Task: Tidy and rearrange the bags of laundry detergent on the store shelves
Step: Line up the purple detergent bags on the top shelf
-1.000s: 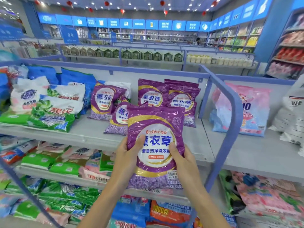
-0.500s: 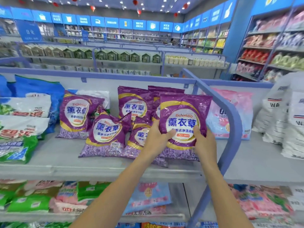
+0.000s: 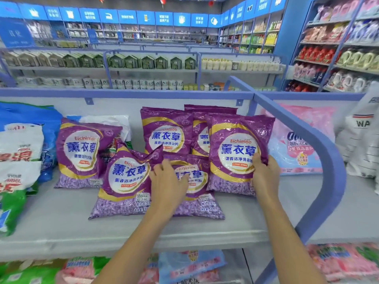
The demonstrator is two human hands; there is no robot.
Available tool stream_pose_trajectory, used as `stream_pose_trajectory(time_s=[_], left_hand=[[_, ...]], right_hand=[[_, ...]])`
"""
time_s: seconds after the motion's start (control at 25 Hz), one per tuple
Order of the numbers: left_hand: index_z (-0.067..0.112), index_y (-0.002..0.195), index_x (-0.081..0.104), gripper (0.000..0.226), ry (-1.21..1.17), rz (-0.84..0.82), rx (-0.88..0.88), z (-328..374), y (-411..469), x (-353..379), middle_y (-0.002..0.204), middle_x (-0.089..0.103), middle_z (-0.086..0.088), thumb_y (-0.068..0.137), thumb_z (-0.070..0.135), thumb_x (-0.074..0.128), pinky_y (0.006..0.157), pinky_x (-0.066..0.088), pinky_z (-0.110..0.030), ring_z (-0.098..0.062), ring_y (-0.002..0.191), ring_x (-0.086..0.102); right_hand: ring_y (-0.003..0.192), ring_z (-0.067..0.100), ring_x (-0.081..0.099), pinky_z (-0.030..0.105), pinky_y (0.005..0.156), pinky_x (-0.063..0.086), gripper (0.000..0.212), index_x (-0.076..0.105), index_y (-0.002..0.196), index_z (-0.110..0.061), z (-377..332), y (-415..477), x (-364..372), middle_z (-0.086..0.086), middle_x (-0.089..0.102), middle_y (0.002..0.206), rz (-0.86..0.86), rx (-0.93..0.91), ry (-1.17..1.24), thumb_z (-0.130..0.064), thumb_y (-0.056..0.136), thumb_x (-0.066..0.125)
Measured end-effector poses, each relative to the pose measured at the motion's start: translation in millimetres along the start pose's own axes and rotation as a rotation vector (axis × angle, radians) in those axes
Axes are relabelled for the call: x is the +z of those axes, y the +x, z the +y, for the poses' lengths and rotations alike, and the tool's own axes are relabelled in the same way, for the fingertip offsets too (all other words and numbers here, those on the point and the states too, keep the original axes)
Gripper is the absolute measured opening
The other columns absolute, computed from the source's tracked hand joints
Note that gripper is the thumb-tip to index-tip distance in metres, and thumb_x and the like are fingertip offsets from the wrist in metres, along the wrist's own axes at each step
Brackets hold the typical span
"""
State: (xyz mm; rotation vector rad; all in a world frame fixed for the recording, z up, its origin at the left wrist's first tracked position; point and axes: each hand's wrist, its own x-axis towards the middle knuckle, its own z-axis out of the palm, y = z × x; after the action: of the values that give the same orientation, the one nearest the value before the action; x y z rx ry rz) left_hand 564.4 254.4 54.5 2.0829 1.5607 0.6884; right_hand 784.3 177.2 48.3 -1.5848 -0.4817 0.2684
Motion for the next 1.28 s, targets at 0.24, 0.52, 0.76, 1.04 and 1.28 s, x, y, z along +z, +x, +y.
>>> stream_pose_trajectory(time_s=[0.24, 0.52, 0.76, 1.04, 1.28], left_hand=[[0.0, 0.147, 0.028, 0.09, 0.015, -0.185, -0.182, -12.5, 3.3, -9.2, 0.143, 0.042, -0.028, 0.089, 0.055, 0.069, 0.107, 0.037, -0.048, -0.044, 0.131, 0.042], [0.022, 0.151, 0.041, 0.093, -0.606, 0.017, -0.174, -37.7, 3.5, -30.4, 0.124, 0.061, 0.005, 0.073, -0.005, 0.084, 0.066, 0.056, -0.021, -0.002, 0.092, 0.064], [0.032, 0.138, 0.058, 0.094, -1.101, 0.066, -0.165, -53.8, 22.6, -74.9, 0.116, 0.072, 0.011, 0.069, -0.031, 0.067, 0.077, 0.064, -0.044, -0.014, 0.099, 0.075], [0.024, 0.143, 0.051, 0.08, -1.399, 0.042, -0.049, -40.0, 87.3, -75.3, 0.123, 0.064, 0.017, 0.082, -0.028, 0.058, 0.079, 0.063, -0.029, 0.001, 0.098, 0.072], [0.019, 0.151, 0.044, 0.08, -0.868, 0.141, 0.047, -41.0, 104.0, -37.9, 0.134, 0.065, -0.002, 0.082, 0.001, 0.081, 0.086, 0.061, -0.03, -0.006, 0.107, 0.068]], right_hand=[[0.09, 0.013, 0.068, 0.017, 0.063, 0.05, 0.027, 0.065, 0.121, -0.011, -3.9, 11.3, 23.1, 0.003, 0.072, 0.107, -0.118, -0.003, 0.029, -0.031, 0.103, 0.057], [0.097, 0.017, 0.072, 0.035, 0.082, 0.061, 0.026, 0.067, 0.117, -0.02, 0.3, 6.6, 45.2, -0.001, 0.075, 0.108, -0.155, 0.0, 0.028, -0.039, 0.1, 0.058], [0.093, 0.014, 0.07, 0.025, 0.071, 0.054, 0.021, 0.066, 0.111, -0.019, 2.4, 1.4, 51.4, 0.001, 0.073, 0.102, -0.134, -0.047, -0.036, -0.036, 0.102, 0.056], [0.093, 0.009, 0.067, 0.024, 0.073, 0.052, 0.03, 0.063, 0.123, -0.019, 5.4, -10.1, 43.2, -0.002, 0.07, 0.109, 0.006, -0.075, 0.021, -0.04, 0.103, 0.054], [0.102, 0.02, 0.067, 0.041, 0.088, 0.057, 0.034, 0.059, 0.124, -0.02, 6.9, -8.4, 43.2, 0.0, 0.068, 0.113, -0.014, -0.091, -0.003, -0.046, 0.103, 0.051]])
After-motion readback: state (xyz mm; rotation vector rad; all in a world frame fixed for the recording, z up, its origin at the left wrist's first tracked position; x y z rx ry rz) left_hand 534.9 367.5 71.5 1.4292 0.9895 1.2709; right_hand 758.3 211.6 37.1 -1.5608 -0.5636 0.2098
